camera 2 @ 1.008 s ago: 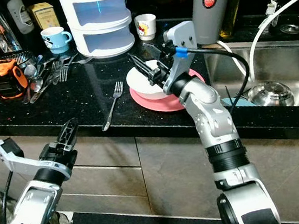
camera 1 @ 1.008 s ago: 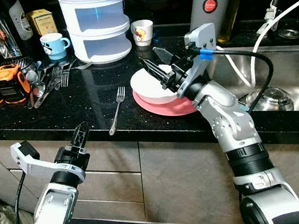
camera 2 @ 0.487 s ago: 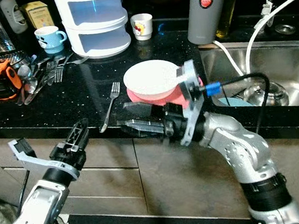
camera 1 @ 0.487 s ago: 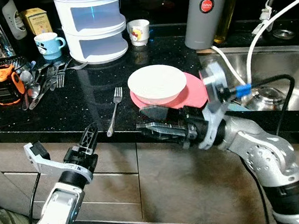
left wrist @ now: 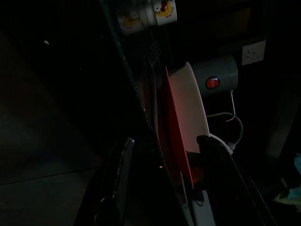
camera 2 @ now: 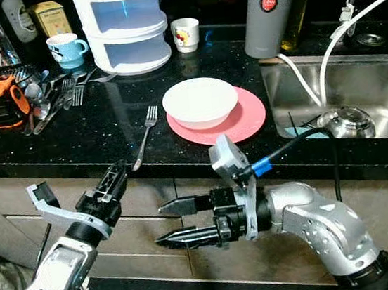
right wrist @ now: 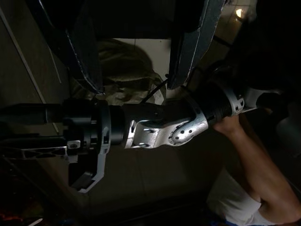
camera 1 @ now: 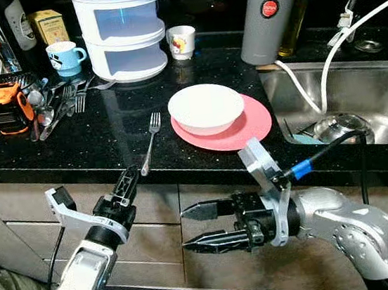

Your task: Kitchen organization

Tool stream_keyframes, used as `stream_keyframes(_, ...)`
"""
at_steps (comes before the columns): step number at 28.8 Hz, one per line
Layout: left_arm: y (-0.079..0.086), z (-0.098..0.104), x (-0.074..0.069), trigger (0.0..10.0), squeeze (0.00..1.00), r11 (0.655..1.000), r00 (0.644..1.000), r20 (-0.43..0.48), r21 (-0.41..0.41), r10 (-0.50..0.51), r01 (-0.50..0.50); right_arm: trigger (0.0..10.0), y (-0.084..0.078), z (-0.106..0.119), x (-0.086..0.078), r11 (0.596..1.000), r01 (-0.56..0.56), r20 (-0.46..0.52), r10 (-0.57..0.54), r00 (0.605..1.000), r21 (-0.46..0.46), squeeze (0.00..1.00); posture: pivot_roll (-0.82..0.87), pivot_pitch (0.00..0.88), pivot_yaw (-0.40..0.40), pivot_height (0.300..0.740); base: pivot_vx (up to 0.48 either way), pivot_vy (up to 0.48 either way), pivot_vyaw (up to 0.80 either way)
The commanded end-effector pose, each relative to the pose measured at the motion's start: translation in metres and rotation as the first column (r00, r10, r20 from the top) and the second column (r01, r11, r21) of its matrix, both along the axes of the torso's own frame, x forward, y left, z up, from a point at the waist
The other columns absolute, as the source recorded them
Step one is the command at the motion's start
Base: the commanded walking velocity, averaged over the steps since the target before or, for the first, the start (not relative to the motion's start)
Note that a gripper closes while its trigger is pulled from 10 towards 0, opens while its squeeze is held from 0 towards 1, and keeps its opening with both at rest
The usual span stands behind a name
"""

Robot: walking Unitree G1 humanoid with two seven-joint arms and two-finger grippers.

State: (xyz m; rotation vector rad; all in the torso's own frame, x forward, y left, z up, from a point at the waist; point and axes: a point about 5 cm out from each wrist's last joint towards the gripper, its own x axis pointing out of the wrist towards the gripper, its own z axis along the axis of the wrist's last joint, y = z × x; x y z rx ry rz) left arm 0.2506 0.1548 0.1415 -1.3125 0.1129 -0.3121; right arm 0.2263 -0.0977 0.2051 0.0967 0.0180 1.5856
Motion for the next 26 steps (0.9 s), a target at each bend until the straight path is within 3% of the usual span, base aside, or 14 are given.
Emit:
stream_keyframes(1, -0.009, -0.005, -0.001, 10.0, 0.00, 0.999, 0.999, -0.020, -0.042, -0.029, 0.028, 10.0, 0.002, -0.003, -0.004, 0.999, -0.011, -0.008, 0.011, 1.000, -0.034, 0.00, 0.07, 0.000, -0.018, 0.740, 0.000, 0.000, 0.00)
stream_keyframes(16, -0.016, -0.004, 0.006, 10.0, 0.00, 0.996, 0.996, -0.021, -0.041, -0.084, 0.083, 10.0, 0.004, -0.003, -0.005, 0.999, -0.008, 0.011, 0.009, 1.000, -0.052, 0.00, 0.06, 0.000, -0.010, 0.740, 0.000, 0.000, 0.00)
stream_keyframes(21, -0.019, -0.002, 0.007, 10.0, 0.00, 0.995, 0.995, -0.017, -0.042, -0.094, 0.094, 10.0, 0.004, -0.009, -0.006, 0.994, 0.004, 0.027, -0.001, 1.000, -0.109, 0.00, 0.05, 0.000, -0.007, 0.740, 0.000, 0.000, 0.00)
stream_keyframes(26, -0.020, 0.000, 0.009, 10.0, 0.00, 0.994, 0.995, -0.013, -0.042, -0.098, 0.098, 10.0, -0.002, -0.017, 0.004, 0.977, 0.108, 0.075, -0.096, 0.993, -0.183, 0.00, 0.05, 0.000, -0.005, 0.740, 0.000, 0.000, 0.00)
